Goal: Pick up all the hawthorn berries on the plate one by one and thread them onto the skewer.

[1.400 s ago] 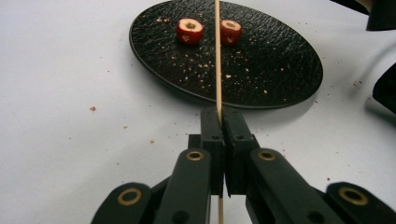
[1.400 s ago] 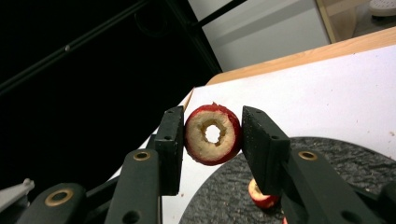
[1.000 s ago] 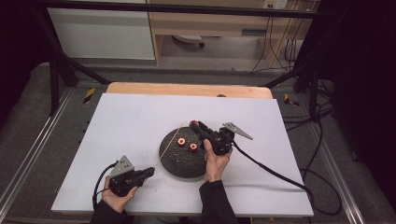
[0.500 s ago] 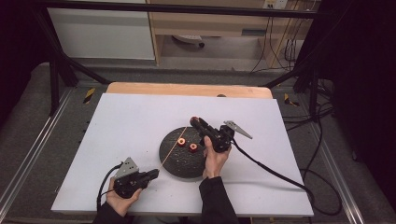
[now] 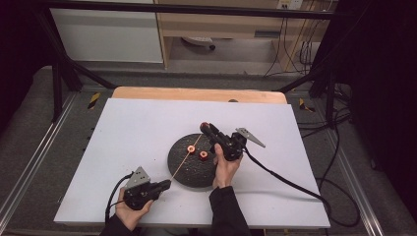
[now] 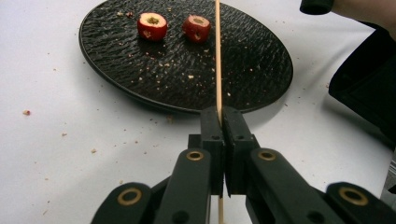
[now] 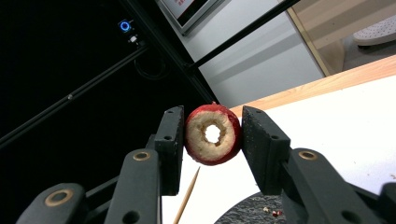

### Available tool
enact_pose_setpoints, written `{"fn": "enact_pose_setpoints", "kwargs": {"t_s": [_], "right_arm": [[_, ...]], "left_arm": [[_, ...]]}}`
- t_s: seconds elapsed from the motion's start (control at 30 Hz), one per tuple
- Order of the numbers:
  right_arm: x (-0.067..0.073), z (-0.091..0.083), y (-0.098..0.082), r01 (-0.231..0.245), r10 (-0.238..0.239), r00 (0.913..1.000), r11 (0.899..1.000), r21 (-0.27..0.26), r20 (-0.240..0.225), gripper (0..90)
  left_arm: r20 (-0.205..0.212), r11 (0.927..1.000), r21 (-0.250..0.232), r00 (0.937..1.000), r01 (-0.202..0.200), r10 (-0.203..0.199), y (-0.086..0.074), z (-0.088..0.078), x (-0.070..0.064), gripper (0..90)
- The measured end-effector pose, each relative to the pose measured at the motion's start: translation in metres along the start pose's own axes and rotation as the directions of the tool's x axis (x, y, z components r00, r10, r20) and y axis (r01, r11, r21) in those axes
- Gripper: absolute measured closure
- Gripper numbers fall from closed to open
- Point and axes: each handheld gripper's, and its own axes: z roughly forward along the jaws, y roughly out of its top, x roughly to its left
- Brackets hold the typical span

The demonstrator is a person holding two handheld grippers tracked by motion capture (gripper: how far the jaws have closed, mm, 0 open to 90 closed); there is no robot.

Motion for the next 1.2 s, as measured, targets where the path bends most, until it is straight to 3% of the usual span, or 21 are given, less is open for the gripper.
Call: {"fn": "enact_pose_setpoints", "kwargs": {"t_s": [0.53,0.97,1.2], "right_arm": [[0.000,0.001,-0.005,-0.009,0.009,0.9998,1.000,-0.013,-0.016,61.0],[0.001,0.000,-0.009,-0.015,0.015,0.9994,1.000,-0.013,-0.030,61.1],[0.003,-0.003,-0.010,-0.019,0.019,0.9991,1.000,-0.004,-0.038,61.1]], "left_arm": [[0.007,0.9983,-0.027,0.9986,0.052,-0.052,0.001,0.004,-0.006,87.9],[-0.039,0.9958,-0.059,0.9966,0.070,-0.072,0.006,0.012,-0.018,88.2],[-0.042,0.9958,-0.063,0.9967,0.068,-0.070,0.012,0.017,-0.020,88.3]]}}
